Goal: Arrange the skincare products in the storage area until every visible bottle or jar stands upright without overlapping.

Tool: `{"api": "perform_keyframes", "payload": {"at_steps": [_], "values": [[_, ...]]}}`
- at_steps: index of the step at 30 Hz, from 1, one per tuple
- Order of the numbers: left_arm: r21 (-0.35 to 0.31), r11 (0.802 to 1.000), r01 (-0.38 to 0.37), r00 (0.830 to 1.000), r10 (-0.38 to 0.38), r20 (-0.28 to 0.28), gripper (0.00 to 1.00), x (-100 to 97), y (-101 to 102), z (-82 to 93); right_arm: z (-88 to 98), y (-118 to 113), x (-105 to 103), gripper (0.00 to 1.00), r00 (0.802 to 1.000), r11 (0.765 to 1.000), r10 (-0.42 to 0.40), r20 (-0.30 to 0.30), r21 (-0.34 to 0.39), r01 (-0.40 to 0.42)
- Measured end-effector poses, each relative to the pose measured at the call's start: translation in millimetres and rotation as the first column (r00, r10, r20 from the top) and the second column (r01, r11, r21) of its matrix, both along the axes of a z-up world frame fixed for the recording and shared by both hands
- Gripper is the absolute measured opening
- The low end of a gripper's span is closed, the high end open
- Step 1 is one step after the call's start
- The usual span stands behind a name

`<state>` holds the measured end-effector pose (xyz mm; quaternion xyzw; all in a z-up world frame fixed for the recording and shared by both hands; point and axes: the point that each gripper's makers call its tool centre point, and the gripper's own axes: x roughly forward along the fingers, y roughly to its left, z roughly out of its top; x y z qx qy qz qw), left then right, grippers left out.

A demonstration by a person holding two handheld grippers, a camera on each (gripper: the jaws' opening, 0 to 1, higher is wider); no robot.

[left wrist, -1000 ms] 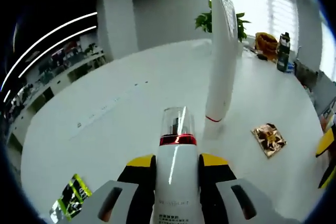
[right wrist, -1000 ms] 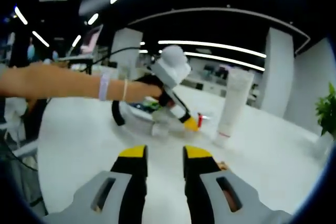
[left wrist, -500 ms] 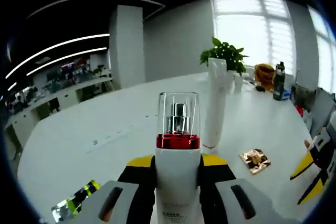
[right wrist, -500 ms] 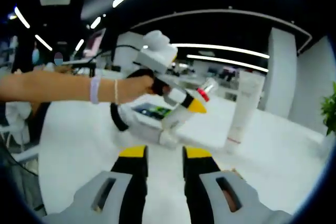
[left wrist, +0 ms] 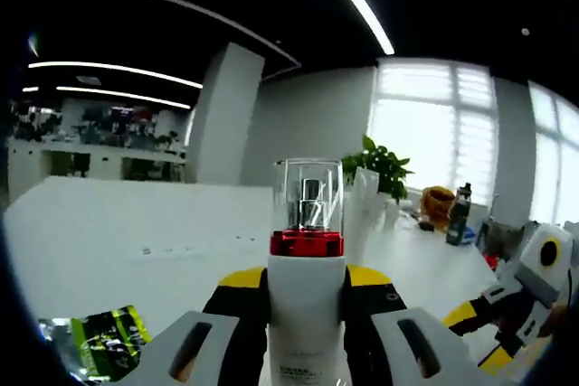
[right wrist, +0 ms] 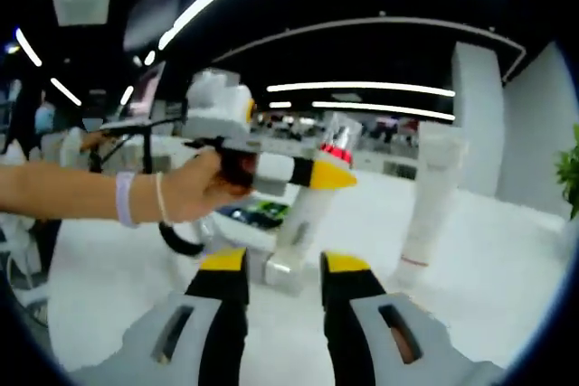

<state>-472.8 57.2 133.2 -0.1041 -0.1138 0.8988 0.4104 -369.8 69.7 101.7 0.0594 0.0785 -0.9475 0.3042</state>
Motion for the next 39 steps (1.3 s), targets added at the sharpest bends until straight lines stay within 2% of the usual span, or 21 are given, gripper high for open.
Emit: {"api": "perform_keyframes", "payload": {"at_steps": [1,3,6,8,9,11,12,13,15,16,17,19,22,25,29,30,33,34,39], "values": [[0.011,1.0,0.0,1.0,0.0,-0.003,0.3,2.4,0,2.0,-2.2,-3,-7,0.45,1.0,1.0,-0.012,0.011,-0.006,0.012],[0.029,1.0,0.003,1.0,-0.003,-0.007,0.3,7.1,1,6.2,-5.5,-11,-17,0.45,0.999,0.999,-0.029,0.023,-0.022,0.029],[0.041,0.999,0.012,1.0,-0.011,-0.009,0.3,12.6,2,10.6,-2.8,-20,-30,0.36,0.998,0.995,-0.069,0.001,-0.075,0.069],[0.054,0.998,0.019,1.0,-0.018,-0.02,0.3,16.5,3,13.8,-2.8,-23,-38,0.36,0.996,0.991,-0.087,0.008,-0.1,0.088],[0.06,0.998,0.024,0.999,-0.022,-0.024,0.3,19.4,2,15.2,-2.4,-25,-43,0.36,0.995,0.986,-0.093,0.021,-0.136,0.095],[0.075,0.996,0.05,0.998,-0.047,-0.032,0.3,24.4,3,17.1,-5.6,-26,-48,0.3,0.995,0.986,-0.094,0.038,-0.134,0.098],[0.061,0.997,0.053,0.998,-0.05,-0.042,0.3,25.7,4,16.3,-7.6,-26,-48,0.27,0.995,0.984,-0.08,0.064,-0.156,0.09],[0.019,0.999,0.038,0.997,-0.037,-0.069,0.3,26.2,1,14.0,-11.0,-25,-48,0.27,0.993,0.982,-0.075,0.091,-0.164,0.089],[-0.026,0.999,0.038,0.996,-0.04,-0.084,0.3,28.3,0,8.7,-16.7,-26,-52,0.26,0.993,0.987,-0.075,0.094,-0.135,0.088],[-0.059,0.998,0.037,0.995,-0.042,-0.087,0.3,29.1,-2,3.7,-22.9,-23,-55,0.26,0.992,0.992,-0.082,0.091,-0.083,0.09],[-0.055,0.998,0.031,0.993,-0.037,-0.11,0.3,31.0,-3,4.6,-21.7,-24,-56,0.26,0.994,0.992,-0.079,0.077,-0.094,0.086],[-0.088,0.996,0.025,0.994,-0.034,-0.103,0.3,31.3,-5,-0.2,-26.5,-25,-60,0.26,0.995,0.996,-0.078,0.069,-0.042,0.081],[-0.142,0.99,-0.001,0.992,-0.017,-0.127,0.3,30.0,-6,-6.6,-32.4,-26,-68,0.26,0.995,0.996,-0.091,0.05,0.026,0.09],[-0.167,0.986,-0.014,0.991,-0.008,-0.131,0.3,25.6,-6,-11.8,-37.0,-26,-73,0.26,0.994,0.994,-0.1,0.053,0.05,0.097],[-0.146,0.989,-0.012,0.994,-0.005,-0.114,0.31,19.9,-6,-16.4,-43.6,-25,-73,0.26,0.987,0.993,-0.114,0.116,0.046,0.11],[-0.139,0.99,0.009,0.992,-0.026,-0.12,0.31,20.3,-4,-17.2,-47.0,-24,-73,0.26,0.98,0.991,-0.131,0.151,0.038,0.126],[-0.15,0.989,0.012,0.992,-0.03,-0.121,0.31,24.1,-1,-19.7,-54.2,-27,-72,0.26,0.962,0.992,-0.12,0.246,-0.017,0.128],[-0.153,0.988,0.003,0.992,-0.023,-0.127,0.31,24.2,-1,-18.4,-51.8,-26,-74,0.26,0.967,0.991,-0.127,0.221,-0.019,0.134],[-0.178,0.984,-0.016,0.992,-0.007,-0.125,0.31,22.0,-3,-16.2,-50.7,-26,-75,0.26,0.968,0.99,-0.139,0.207,0.015,0.139]]}}
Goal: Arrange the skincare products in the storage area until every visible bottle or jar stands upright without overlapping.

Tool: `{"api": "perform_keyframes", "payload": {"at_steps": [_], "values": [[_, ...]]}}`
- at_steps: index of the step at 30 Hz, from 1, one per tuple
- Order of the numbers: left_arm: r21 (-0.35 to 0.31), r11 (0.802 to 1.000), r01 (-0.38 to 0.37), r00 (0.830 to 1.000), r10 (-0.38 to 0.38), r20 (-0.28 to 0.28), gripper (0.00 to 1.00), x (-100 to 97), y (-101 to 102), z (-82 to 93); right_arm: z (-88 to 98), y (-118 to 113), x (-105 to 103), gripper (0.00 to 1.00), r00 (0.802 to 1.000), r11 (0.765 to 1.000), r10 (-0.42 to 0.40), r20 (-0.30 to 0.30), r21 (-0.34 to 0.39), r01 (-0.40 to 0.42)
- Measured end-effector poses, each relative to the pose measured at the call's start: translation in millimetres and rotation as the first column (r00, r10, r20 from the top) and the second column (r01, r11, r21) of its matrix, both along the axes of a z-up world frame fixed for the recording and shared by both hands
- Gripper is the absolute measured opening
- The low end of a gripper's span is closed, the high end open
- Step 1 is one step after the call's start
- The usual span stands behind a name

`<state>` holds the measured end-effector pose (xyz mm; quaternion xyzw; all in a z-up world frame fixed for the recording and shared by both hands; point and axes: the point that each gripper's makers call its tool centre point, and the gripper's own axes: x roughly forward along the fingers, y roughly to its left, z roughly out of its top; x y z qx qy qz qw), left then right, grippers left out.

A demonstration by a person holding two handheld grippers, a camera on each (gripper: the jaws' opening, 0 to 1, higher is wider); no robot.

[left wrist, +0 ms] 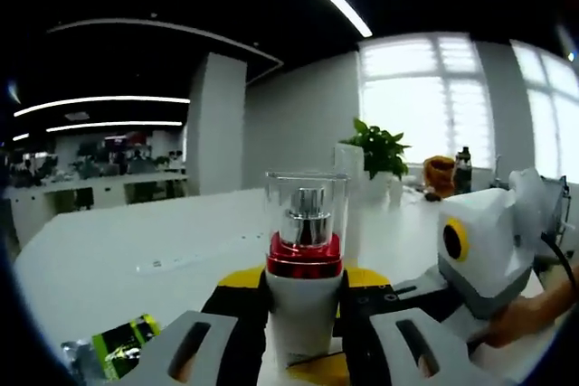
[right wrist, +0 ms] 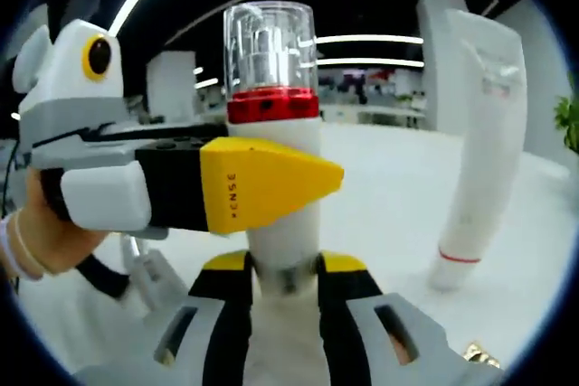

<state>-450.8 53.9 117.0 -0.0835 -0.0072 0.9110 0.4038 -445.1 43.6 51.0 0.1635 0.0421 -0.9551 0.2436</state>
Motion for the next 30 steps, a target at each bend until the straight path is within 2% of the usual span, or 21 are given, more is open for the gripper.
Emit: {"api": "perform_keyframes", "payload": {"at_steps": [3,5,9,14,19,22,26,28,30], "values": [[0.0,1.0,-0.007,1.0,0.007,-0.007,0.3,2.0,-2,4.3,0.1,1,0,0.27,1.0,1.0,0.004,0.0,-0.011,-0.004],[0.002,1.0,-0.01,1.0,0.01,-0.014,0.3,2.3,-4,7.7,1.3,2,1,0.27,1.0,0.998,0.005,-0.007,-0.061,-0.006],[0.024,1.0,-0.019,1.0,0.019,-0.002,0.31,4.6,-8,12.7,1.6,3,1,0.28,1.0,0.998,0.014,-0.004,-0.066,-0.015],[-0.003,1.0,-0.029,0.999,0.029,-0.022,0.33,6.5,-16,6.8,3.3,5,8,0.25,0.999,0.994,0.037,0.013,-0.1,-0.035],[-0.017,0.999,-0.04,0.999,0.039,-0.014,0.33,6.2,-26,0.7,7.3,7,15,0.23,0.999,0.989,0.051,0.019,-0.138,-0.048],[-0.083,0.996,-0.037,0.999,0.036,-0.022,0.33,7.4,-34,-10.6,7.4,6,15,0.23,0.998,0.987,0.064,0.026,-0.149,-0.059],[-0.123,0.991,-0.059,0.998,0.058,-0.011,0.32,5.2,-47,-22.6,7.9,-2,18,0.23,0.992,0.979,0.121,0.024,-0.168,-0.115],[-0.137,0.987,-0.084,0.996,0.085,0.003,0.28,0.9,-57,-27.9,11.6,-4,19,0.25,0.992,0.978,0.128,0.011,-0.167,-0.125],[-0.187,0.973,-0.132,0.991,0.133,-0.007,0.23,-6.1,-70,-34.5,14.0,-3,18,0.24,0.992,0.98,0.123,-0.002,-0.158,-0.122]]}}
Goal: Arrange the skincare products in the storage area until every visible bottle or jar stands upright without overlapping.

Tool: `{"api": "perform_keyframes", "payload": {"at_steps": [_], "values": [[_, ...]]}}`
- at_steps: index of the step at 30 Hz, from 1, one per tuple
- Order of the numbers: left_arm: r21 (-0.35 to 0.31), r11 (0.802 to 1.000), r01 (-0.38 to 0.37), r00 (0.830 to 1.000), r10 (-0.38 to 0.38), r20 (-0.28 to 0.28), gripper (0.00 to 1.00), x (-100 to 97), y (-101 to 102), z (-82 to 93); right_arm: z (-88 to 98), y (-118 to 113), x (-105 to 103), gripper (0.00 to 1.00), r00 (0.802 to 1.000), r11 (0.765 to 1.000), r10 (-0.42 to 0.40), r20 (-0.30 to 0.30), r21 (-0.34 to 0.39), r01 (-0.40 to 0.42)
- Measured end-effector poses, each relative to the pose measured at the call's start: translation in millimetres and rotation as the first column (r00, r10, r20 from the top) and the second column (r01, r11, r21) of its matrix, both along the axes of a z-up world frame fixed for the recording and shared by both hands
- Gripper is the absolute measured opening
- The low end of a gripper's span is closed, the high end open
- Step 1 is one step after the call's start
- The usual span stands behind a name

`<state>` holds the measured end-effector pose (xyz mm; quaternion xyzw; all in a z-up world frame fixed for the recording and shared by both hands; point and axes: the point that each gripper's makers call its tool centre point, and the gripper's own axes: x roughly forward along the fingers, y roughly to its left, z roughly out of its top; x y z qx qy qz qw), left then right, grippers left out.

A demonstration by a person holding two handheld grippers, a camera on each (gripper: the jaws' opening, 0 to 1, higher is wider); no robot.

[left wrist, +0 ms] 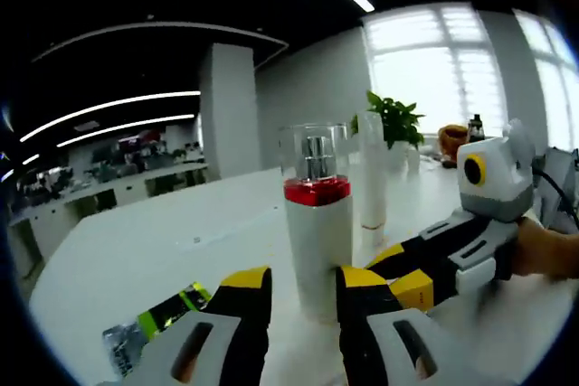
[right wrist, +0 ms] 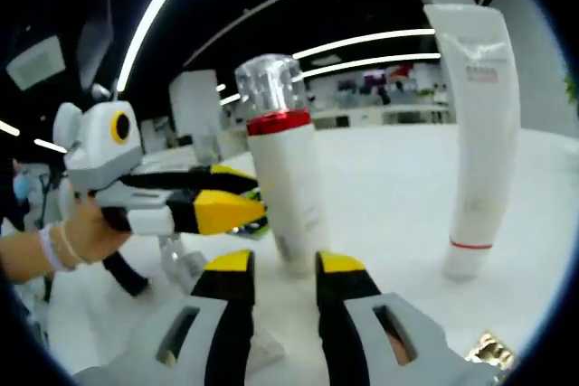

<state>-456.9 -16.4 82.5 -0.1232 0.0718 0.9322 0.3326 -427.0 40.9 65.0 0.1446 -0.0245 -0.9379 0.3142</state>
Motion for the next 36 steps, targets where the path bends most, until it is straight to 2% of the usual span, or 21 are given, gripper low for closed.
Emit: {"api": "perform_keyframes", "payload": {"at_steps": [2,3,5,7,8,9,11,13,15,17,18,20,21,24,27,29,31,33,35,36], "values": [[-0.024,0.999,-0.04,0.999,0.041,0.001,0.21,-5.3,-10,-4.9,4.4,2,-2,0.25,0.999,1.0,-0.005,-0.032,0.0,0.005],[0.001,0.999,-0.034,0.999,0.034,0.01,0.21,-5.2,-11,-4.8,6.7,2,-3,0.27,0.999,1.0,-0.006,-0.052,0.002,0.006],[0.109,0.994,-0.03,0.999,0.025,0.044,0.21,-3.1,-8,-0.2,8.7,4,-7,0.3,0.997,1.0,-0.018,-0.076,0.012,0.019],[0.144,0.989,-0.034,0.999,0.028,0.041,0.21,-3.1,-9,3.2,8.8,4,-13,0.29,0.994,0.999,-0.027,-0.108,0.042,0.032],[0.14,0.989,-0.036,0.999,0.031,0.04,0.21,-3.1,-8,3.0,9.0,6,-15,0.27,0.992,0.998,-0.037,-0.121,0.055,0.044],[0.135,0.99,-0.044,0.999,0.039,0.036,0.21,-2.5,-8,3.2,12.5,7,-19,0.25,0.986,0.996,-0.049,-0.16,0.065,0.06],[0.13,0.989,-0.063,0.998,0.061,0.019,0.2,-1.2,-11,6.1,13.3,4,-22,0.26,0.985,0.997,-0.047,-0.165,0.056,0.057],[0.194,0.978,-0.082,0.997,0.083,0.003,0.2,2.8,-14,16.5,14.4,-1,-25,0.32,0.985,0.998,-0.026,-0.172,0.043,0.034],[0.26,0.96,-0.106,0.994,0.107,0.01,0.2,8.8,-22,24.9,8.2,-7,-27,0.43,0.987,0.997,0.003,-0.16,0.072,0.009],[0.294,0.942,-0.163,0.986,0.163,0.022,0.2,11.8,-37,29.2,-1.6,-8,-33,0.51,0.986,0.986,0.01,-0.164,0.168,0.018],[0.311,0.935,-0.171,0.985,0.173,0.022,0.19,12.7,-42,31.2,-4.7,-9,-35,0.52,0.986,0.98,0.015,-0.163,0.196,0.018],[0.358,0.914,-0.192,0.981,0.189,0.046,0.19,14.3,-51,32.0,-8.0,-10,-40,0.45,0.987,0.973,0.019,-0.16,0.23,0.018],[0.369,0.908,-0.197,0.98,0.192,0.052,0.19,14.5,-54,31.5,-7.4,-11,-41,0.38,0.987,0.975,0.017,-0.16,0.221,0.019],[0.375,0.902,-0.213,0.977,0.207,0.058,0.19,13.5,-65,24.7,-2.0,-16,-43,0.37,0.992,0.995,-0.005,-0.129,0.099,0.018],[0.375,0.897,-0.233,0.972,0.223,0.071,0.19,14.8,-74,13.9,1.3,-17,-46,0.36,0.993,0.998,0.002,-0.116,0.061,0.006],[0.382,0.893,-0.238,0.971,0.225,0.079,0.19,18.4,-76,8.6,-0.2,-20,-44,0.3,0.996,0.999,0.006,-0.091,0.032,-0.003],[0.368,0.899,-0.237,0.971,0.231,0.06,0.19,22.4,-77,3.6,-0.3,-20,-45,0.3,0.995,1.0,0.001,-0.096,0.029,0.002],[0.371,0.898,-0.237,0.971,0.233,0.057,0.19,25.1,-80,-0.2,-0.6,-18,-45,0.29,0.995,0.998,-0.02,-0.095,0.056,0.026],[0.434,0.87,-0.235,0.972,0.22,0.085,0.19,27.0,-81,3.4,0.5,-7,-47,0.29,0.99,0.991,-0.091,-0.109,0.085,0.1],[0.444,0.865,-0.234,0.972,0.218,0.088,0.19,27.6,-82,4.9,0.6,-4,-47,0.29,0.986,0.988,-0.113,-0.119,0.092,0.125]]}}
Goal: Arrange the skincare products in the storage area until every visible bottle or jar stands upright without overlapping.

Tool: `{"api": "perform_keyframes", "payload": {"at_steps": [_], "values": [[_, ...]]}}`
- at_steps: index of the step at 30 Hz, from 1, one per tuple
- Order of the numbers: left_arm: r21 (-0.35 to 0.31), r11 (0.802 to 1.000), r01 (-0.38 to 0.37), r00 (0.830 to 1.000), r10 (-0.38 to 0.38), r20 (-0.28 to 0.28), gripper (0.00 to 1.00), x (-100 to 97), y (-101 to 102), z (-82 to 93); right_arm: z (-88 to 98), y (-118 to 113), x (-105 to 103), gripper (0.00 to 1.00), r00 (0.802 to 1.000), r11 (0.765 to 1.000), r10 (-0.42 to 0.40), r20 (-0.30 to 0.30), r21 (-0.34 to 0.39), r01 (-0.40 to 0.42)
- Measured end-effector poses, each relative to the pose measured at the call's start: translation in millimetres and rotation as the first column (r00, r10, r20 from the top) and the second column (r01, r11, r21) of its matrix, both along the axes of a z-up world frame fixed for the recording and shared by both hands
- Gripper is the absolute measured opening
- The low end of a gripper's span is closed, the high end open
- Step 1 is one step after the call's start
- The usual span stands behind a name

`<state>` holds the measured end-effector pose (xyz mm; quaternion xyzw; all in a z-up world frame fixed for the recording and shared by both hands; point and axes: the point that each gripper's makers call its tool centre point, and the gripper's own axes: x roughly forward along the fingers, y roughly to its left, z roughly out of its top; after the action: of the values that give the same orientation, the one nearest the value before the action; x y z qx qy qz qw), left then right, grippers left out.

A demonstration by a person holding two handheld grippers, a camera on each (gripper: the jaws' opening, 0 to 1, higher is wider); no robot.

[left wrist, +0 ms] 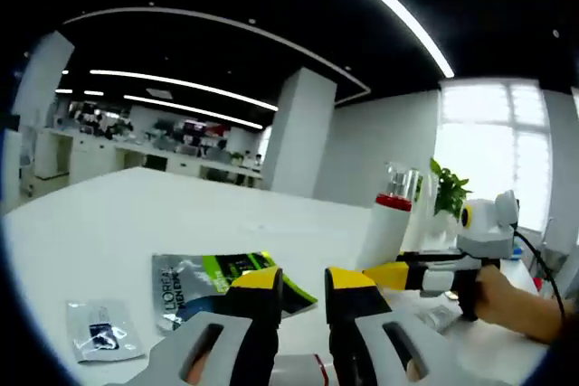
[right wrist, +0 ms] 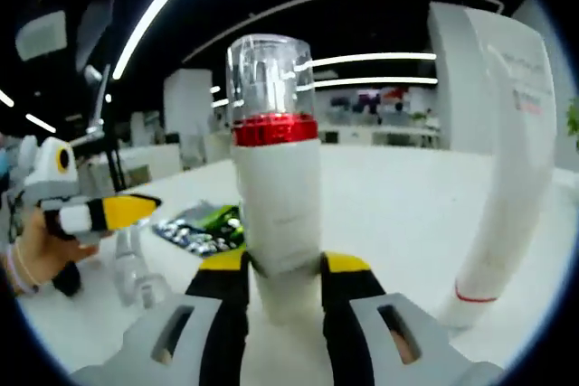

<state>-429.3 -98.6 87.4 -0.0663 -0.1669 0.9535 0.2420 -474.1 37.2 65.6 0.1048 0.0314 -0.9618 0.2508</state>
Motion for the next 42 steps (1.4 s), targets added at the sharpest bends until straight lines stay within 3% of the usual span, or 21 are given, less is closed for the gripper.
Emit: {"api": "perform_keyframes", "payload": {"at_steps": [2,5,9,12,18,22,31,36,42], "values": [[0.011,1.0,-0.002,1.0,0.003,-0.01,0.19,3.5,-2,3.2,2.2,13,1,0.29,0.996,0.995,-0.076,-0.052,0.064,0.079],[-0.002,1.0,-0.011,1.0,0.011,-0.022,0.19,5.2,-2,4.0,3.0,26,5,0.3,0.987,0.983,-0.139,-0.084,0.112,0.148],[-0.026,1.0,0.005,1.0,-0.005,-0.017,0.19,7.0,4,-0.9,1.9,36,9,0.3,0.987,0.981,-0.143,-0.073,0.123,0.151],[-0.048,0.999,0.008,1.0,-0.009,-0.018,0.19,7.9,5,-3.2,-9.6,37,16,0.29,0.995,0.987,-0.103,0.0,0.124,0.102],[-0.106,0.994,-0.013,1.0,0.01,-0.027,0.19,8.1,0,-7.7,-8.7,41,23,0.25,0.993,0.996,-0.094,0.065,-0.004,0.094],[-0.142,0.989,-0.033,0.999,0.029,-0.034,0.19,6.5,-4,-9.9,-8.1,39,31,0.23,0.991,0.995,-0.097,0.088,0.0,0.097],[-0.206,0.978,-0.026,0.998,0.014,-0.063,0.19,10.2,2,-10.2,-11.7,35,27,0.24,0.994,0.996,-0.091,0.059,-0.002,0.092],[-0.226,0.974,-0.023,0.998,0.008,-0.067,0.19,9.9,3,-11.6,-13.4,36,22,0.24,0.993,0.996,-0.095,0.077,0.004,0.095],[-0.233,0.972,-0.024,0.998,0.009,-0.066,0.19,10.6,2,-12.3,-11.0,63,9,0.21,0.975,0.972,-0.221,0.011,0.088,0.219]]}}
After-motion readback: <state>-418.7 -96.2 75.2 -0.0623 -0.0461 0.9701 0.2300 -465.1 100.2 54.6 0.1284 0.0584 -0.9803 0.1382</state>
